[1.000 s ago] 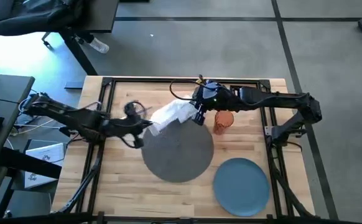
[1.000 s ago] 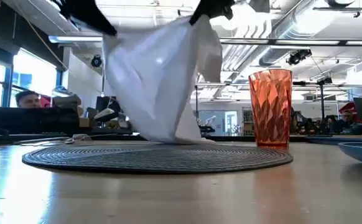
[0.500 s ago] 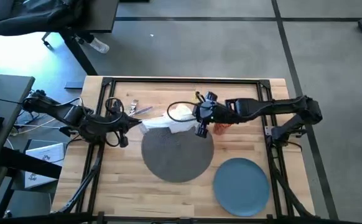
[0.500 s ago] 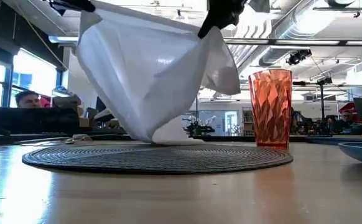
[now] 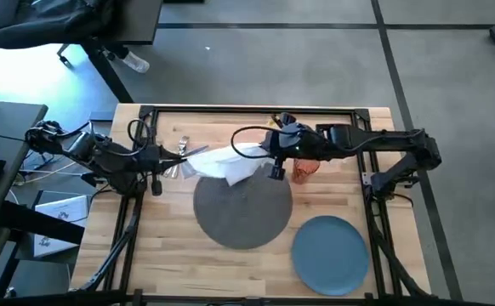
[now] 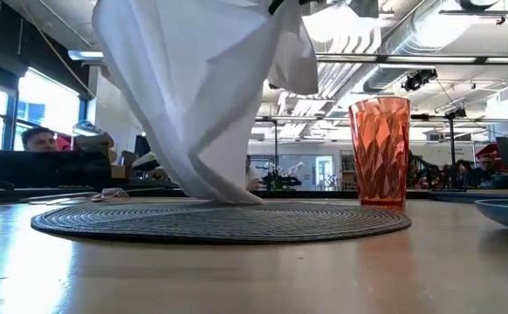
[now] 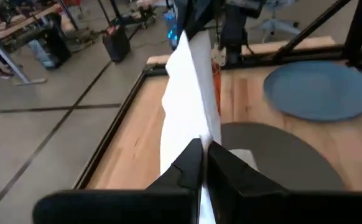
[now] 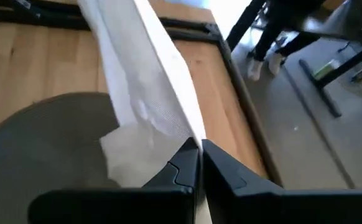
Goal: Set table place
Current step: Fold the white table napkin
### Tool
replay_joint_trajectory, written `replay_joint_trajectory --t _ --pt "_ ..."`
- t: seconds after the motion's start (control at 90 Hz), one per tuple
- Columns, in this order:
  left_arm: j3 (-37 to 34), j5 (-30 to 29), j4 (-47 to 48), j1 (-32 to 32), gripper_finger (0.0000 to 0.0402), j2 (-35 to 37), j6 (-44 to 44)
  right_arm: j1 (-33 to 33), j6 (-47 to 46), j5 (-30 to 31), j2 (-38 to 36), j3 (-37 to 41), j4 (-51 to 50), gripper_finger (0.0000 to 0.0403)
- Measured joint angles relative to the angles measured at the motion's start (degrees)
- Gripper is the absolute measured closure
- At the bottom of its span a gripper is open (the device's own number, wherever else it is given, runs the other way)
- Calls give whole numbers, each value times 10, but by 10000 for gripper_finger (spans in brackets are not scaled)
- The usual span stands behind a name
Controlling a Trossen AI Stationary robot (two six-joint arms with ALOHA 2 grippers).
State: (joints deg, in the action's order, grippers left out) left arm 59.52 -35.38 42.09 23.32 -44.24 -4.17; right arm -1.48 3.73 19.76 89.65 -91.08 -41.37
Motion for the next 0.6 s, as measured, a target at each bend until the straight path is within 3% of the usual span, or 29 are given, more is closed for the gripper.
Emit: replay_joint_trajectory --t 0.244,0.411,0.6 --pt "-89 90 -17 36 401 -21 -122 -48 -58 -32 0 92 -12 403" --pt "-196 121 -129 87 401 -59 -216 -103 -80 -53 1 197 99 403" --pt "-253 120 -199 150 401 -122 -341 -160 -99 -58 1 292 212 403"
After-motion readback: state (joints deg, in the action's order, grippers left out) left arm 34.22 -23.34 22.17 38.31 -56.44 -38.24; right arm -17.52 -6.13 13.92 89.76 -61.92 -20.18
